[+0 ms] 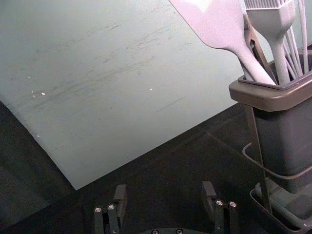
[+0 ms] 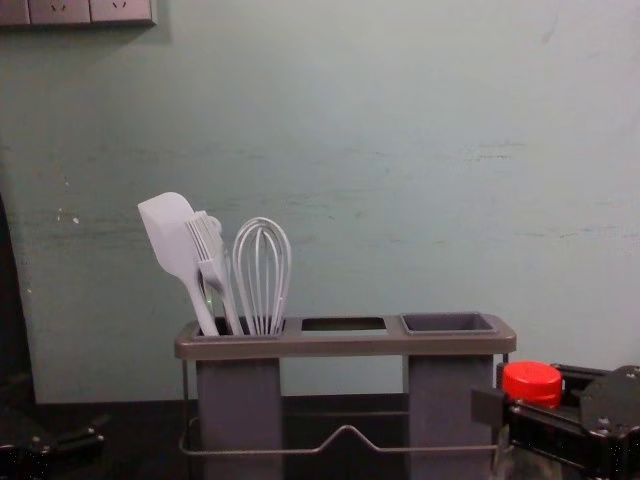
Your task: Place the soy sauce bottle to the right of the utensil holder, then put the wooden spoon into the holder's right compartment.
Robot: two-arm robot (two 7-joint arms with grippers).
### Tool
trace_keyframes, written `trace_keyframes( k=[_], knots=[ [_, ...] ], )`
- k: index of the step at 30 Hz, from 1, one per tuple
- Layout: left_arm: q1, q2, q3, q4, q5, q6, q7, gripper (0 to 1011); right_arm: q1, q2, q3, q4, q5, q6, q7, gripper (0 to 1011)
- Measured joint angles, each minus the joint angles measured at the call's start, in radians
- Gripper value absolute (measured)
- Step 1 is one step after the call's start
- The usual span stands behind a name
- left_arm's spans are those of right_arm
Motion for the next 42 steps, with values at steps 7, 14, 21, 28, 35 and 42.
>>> trace_keyframes(
  k=[7,14,21,28,35,42],
  knots=[
    [0.0,0.0,0.0,0.0,0.0,0.0,0.0,1005,-0.02,0.013,0.015,-0.03,-0.003,0.004,-0.007,390],
    [0.0,0.0,0.0,0.0,0.0,0.0,0.0,1005,-0.061,0.044,0.06,-0.085,0.028,0.04,-0.024,390],
    [0.0,0.0,0.0,0.0,0.0,0.0,0.0,1005,-0.125,0.089,0.129,-0.144,0.067,0.073,-0.051,390],
    [0.0,0.0,0.0,0.0,0.0,0.0,0.0,1005,-0.169,0.108,0.196,-0.148,0.089,0.051,-0.069,390],
    [0.0,0.0,0.0,0.0,0.0,0.0,0.0,1005,-0.138,0.097,0.209,-0.104,0.074,0.048,-0.074,390],
    [0.0,0.0,0.0,0.0,0.0,0.0,0.0,1005,-0.047,0.053,0.177,-0.019,0.035,0.045,-0.076,390]
  ],
)
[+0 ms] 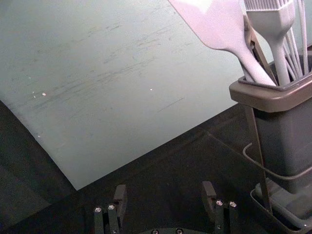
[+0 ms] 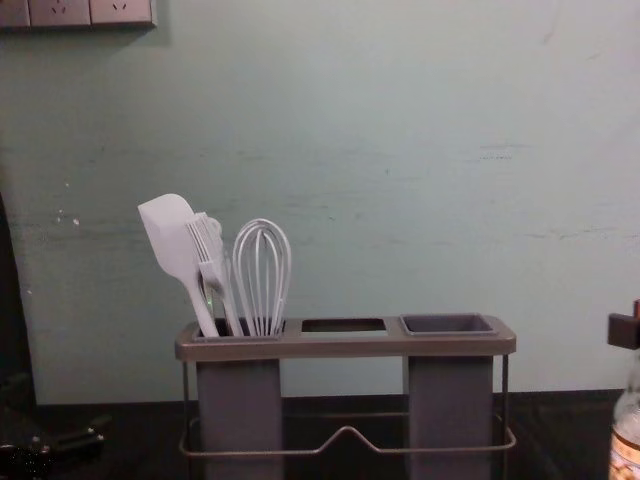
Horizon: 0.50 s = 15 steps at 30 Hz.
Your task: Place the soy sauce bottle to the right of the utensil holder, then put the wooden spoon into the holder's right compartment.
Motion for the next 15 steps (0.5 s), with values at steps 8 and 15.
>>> trace_keyframes(
  k=[8,15],
  knots=[
    [0.0,0.0,0.0,0.0,0.0,0.0,0.0,1005,0.106,-0.075,-0.044,0.114,-0.024,-0.013,0.001,390],
    [0.0,0.0,0.0,0.0,0.0,0.0,0.0,1005,0.164,-0.122,-0.064,0.187,-0.043,-0.032,0.002,390]
  ],
)
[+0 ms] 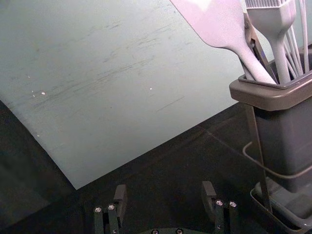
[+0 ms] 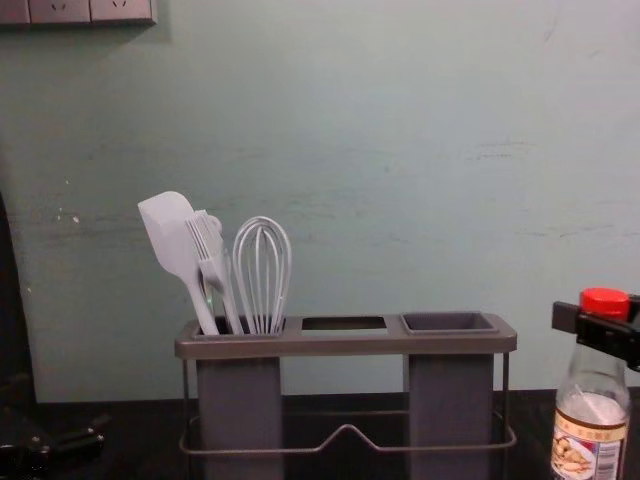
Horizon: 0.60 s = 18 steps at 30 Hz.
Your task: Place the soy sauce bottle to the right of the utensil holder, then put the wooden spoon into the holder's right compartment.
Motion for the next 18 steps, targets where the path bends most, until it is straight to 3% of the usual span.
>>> trace_keyframes(
  k=[12,18],
  knots=[
    [0.0,0.0,0.0,0.0,0.0,0.0,0.0,1005,0.067,-0.045,-0.012,0.105,-0.028,-0.015,-0.001,390],
    [0.0,0.0,0.0,0.0,0.0,0.0,0.0,1005,0.079,-0.056,-0.012,0.12,-0.031,-0.019,0.005,390]
  ],
)
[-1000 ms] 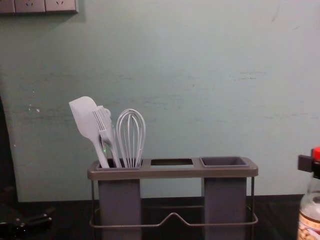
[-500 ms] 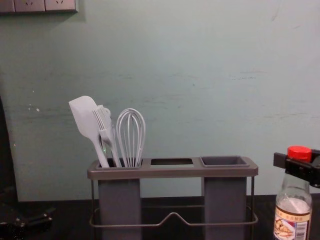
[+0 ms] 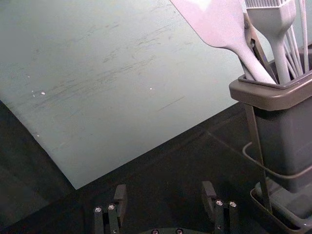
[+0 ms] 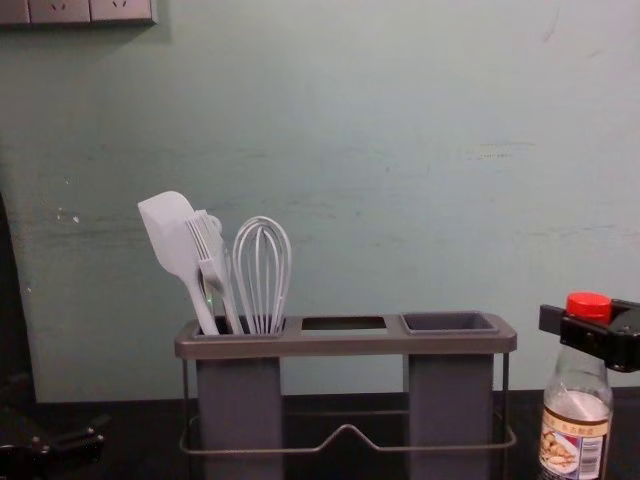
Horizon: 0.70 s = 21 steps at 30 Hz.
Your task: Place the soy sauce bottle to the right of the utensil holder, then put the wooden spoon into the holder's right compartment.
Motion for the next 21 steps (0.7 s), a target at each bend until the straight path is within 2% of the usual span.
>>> trace_keyframes(
  k=[21],
  knots=[
    [0.0,0.0,0.0,0.0,0.0,0.0,0.0,1005,0.014,-0.012,-0.013,0.021,0.0,0.019,0.016,390]
  ],
)
